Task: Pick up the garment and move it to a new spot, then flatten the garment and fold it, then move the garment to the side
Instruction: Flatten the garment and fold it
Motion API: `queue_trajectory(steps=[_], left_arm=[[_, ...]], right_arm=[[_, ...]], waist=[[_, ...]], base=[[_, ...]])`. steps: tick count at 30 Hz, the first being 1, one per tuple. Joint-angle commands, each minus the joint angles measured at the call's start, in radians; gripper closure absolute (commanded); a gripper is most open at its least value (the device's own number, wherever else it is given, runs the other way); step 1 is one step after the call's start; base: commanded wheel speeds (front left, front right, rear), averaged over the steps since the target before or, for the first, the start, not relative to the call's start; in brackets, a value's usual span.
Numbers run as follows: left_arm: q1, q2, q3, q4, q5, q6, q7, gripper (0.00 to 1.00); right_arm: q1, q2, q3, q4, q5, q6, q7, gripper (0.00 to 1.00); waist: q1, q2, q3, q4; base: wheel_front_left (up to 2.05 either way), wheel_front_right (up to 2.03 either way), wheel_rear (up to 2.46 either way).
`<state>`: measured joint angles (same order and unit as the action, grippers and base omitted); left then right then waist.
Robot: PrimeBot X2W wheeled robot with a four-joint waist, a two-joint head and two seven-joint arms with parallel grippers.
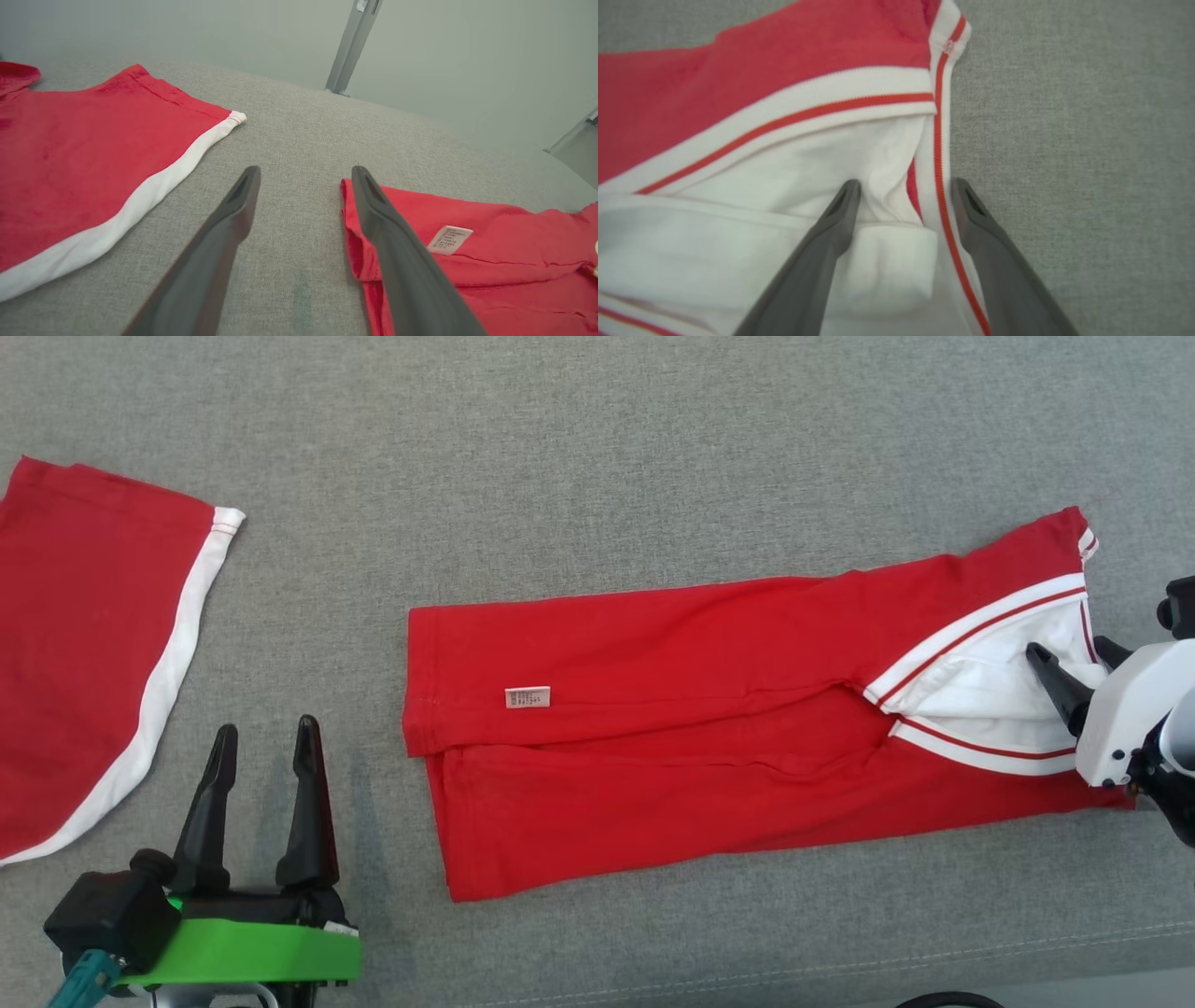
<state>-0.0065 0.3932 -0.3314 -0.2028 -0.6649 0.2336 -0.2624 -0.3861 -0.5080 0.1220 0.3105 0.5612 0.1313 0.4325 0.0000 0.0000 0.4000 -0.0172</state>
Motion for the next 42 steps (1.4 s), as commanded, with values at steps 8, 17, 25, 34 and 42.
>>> queue_trajectory(steps=[8,17,25,34,42], left_arm=[[0.019,-0.086,0.031,0.047,0.067,-0.081,-0.003,0.00],[0.043,-0.105,0.060,0.134,0.090,-0.157,-0.003,0.00],[0.062,-0.145,0.070,0.201,0.107,-0.208,-0.003,0.00],[0.086,-0.206,0.079,0.264,0.138,-0.256,-0.003,0.00],[0.036,-0.239,0.088,0.320,0.182,-0.299,-0.003,0.00]], right_arm=[[0.002,0.010,0.032,0.080,0.111,-0.001,0.081,0.00],[0.027,-0.083,-0.004,0.101,0.304,-0.003,0.073,1.00],[0.079,-0.207,-0.191,0.193,0.328,-0.002,0.050,1.00],[0.147,-0.225,-0.307,-0.004,0.343,-0.001,0.087,1.00],[0.173,-0.084,-0.106,-0.354,0.331,-0.001,0.175,1.00]], waist=[[0.0000,0.0000,0.015,0.017],[0.0000,0.0000,-0.026,0.009],[0.0000,0.0000,-0.085,0.023],[0.0000,0.0000,-0.148,0.027],[0.0000,0.0000,-0.157,0.021]], base=[[0.00,0.00,0.00],[0.00,0.00,0.00],[0.00,0.00,0.00],[0.00,0.00,0.00],[0.00,0.00,0.00]])
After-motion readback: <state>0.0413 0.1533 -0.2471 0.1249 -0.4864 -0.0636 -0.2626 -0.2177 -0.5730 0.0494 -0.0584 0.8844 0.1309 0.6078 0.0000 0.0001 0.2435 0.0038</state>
